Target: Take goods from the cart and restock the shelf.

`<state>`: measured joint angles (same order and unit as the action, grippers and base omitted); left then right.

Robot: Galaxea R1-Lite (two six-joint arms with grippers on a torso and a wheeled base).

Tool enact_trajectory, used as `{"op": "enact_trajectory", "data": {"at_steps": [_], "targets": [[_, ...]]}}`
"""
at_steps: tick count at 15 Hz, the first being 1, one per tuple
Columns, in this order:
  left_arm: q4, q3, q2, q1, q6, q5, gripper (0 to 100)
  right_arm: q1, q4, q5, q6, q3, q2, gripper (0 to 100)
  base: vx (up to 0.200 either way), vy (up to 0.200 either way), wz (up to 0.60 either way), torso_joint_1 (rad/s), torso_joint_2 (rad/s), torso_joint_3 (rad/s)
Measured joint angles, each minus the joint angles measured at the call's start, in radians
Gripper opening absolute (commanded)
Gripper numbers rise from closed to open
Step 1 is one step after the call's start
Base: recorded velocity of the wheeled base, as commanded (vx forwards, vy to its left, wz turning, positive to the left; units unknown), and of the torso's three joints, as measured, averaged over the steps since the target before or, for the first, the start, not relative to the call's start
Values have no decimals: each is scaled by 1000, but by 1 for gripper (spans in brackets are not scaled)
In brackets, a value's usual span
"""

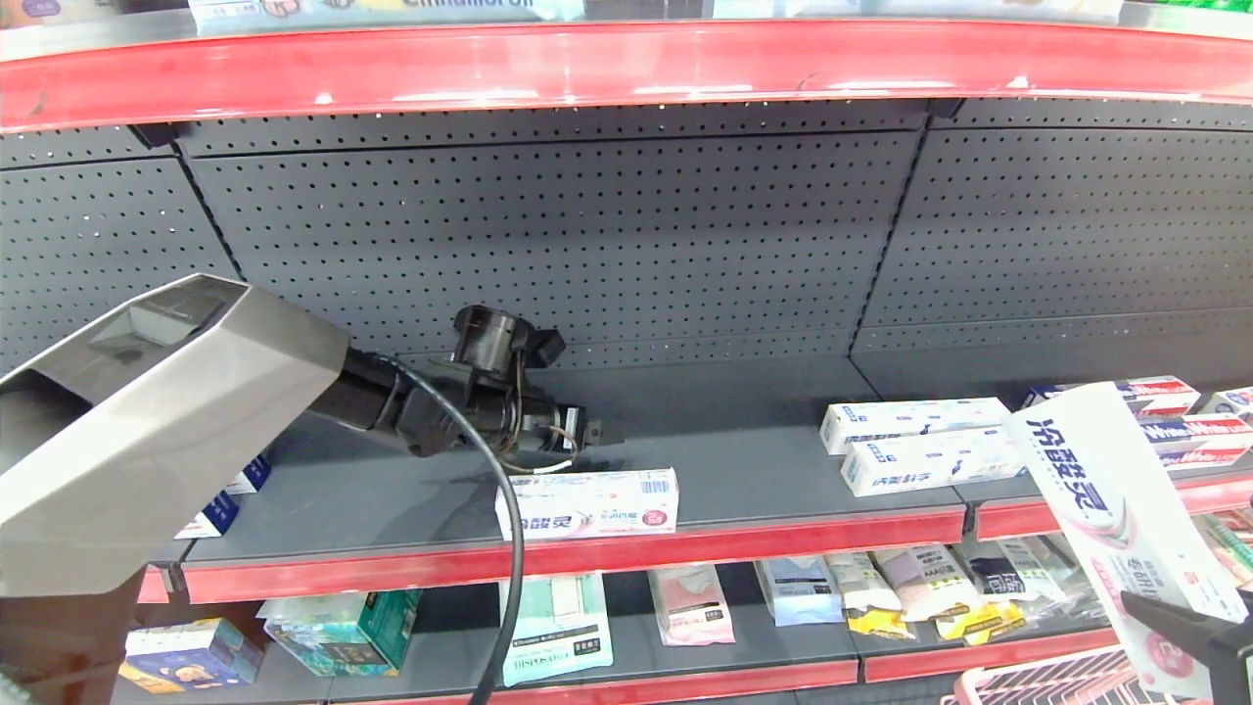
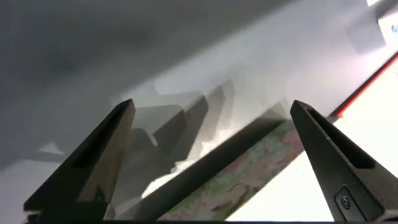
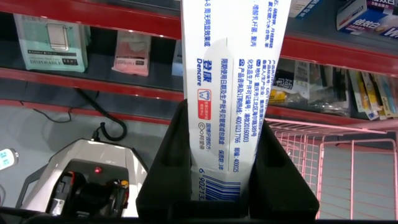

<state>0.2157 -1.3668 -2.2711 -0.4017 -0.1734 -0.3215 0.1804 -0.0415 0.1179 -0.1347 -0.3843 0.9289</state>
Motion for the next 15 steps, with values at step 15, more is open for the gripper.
{"op": "enact_trajectory", "data": {"at_steps": [15], "targets": [[659, 729, 352, 126, -19, 26, 100, -9, -2, 3, -5, 0, -36, 0, 0, 0, 0, 0, 0, 0]]}}
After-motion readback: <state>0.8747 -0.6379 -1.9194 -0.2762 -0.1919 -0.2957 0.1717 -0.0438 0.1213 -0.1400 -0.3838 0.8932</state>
